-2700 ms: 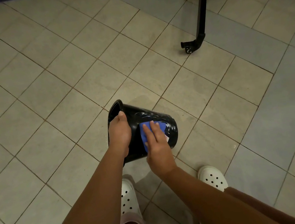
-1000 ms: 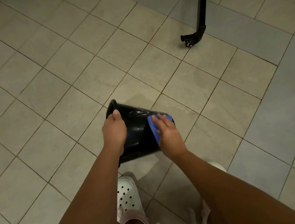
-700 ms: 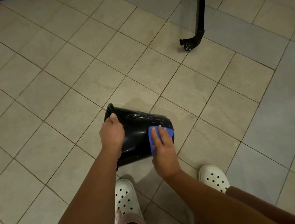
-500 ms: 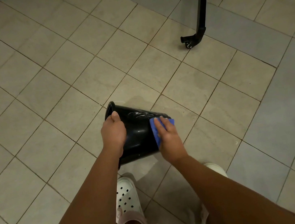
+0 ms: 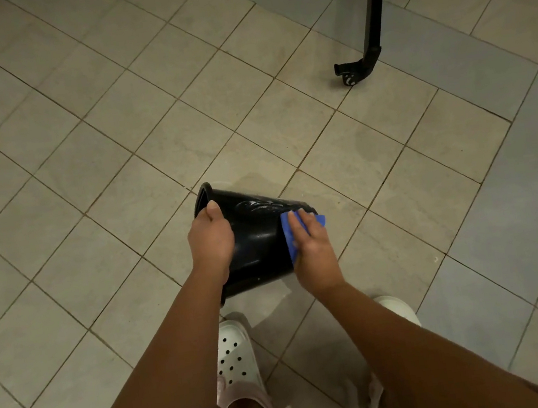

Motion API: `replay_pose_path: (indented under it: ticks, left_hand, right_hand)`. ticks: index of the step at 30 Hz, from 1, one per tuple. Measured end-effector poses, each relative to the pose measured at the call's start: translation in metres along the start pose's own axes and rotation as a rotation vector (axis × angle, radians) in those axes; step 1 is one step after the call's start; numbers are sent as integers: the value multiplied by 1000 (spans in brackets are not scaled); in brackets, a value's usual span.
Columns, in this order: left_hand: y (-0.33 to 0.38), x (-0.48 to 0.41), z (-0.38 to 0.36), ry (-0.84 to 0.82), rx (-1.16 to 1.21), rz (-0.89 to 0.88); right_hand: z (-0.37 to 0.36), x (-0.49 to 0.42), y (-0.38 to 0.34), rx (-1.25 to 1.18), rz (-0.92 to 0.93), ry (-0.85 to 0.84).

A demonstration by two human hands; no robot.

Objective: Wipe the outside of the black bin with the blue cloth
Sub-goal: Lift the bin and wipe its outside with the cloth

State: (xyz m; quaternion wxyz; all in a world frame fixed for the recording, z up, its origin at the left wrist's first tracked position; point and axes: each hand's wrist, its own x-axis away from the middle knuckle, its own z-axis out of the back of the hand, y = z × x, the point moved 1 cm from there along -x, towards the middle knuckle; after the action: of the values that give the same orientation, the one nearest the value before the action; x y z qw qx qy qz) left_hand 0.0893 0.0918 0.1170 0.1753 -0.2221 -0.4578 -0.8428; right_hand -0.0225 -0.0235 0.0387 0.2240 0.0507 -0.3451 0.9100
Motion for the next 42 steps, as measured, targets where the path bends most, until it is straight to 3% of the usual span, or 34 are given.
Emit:
replay_pose_path:
  ticks: [7,14,19,22,29,32,37,42]
  left_hand:
    - [2,1,-1,19,-36,-13]
    - [0,-2,-1,6,-22,-10]
    - [4,1,-6,19,7,-35]
    - [5,1,-6,19,-24,-47]
    - [3,1,-4,-5,-61,-65]
    - [1,0,-3,-10,-37,-50]
    - [-2,-3,-2,6,-28,-26]
    - [-7,-6,2,5,-27,8]
  right_hand:
    - [-4,9,-15,-78,-334,25]
    - [-9,11,-25,95,26,55]
    - [11,-15,-7,33,-153,-83]
    - [5,-7,-18,7,-237,-27]
    - [-3,1,-27,97,81,75]
    - [9,-14,-13,69,-57,-33]
    - [7,-1,-7,94,-197,-44]
    - [-10,10,-15,113,70,43]
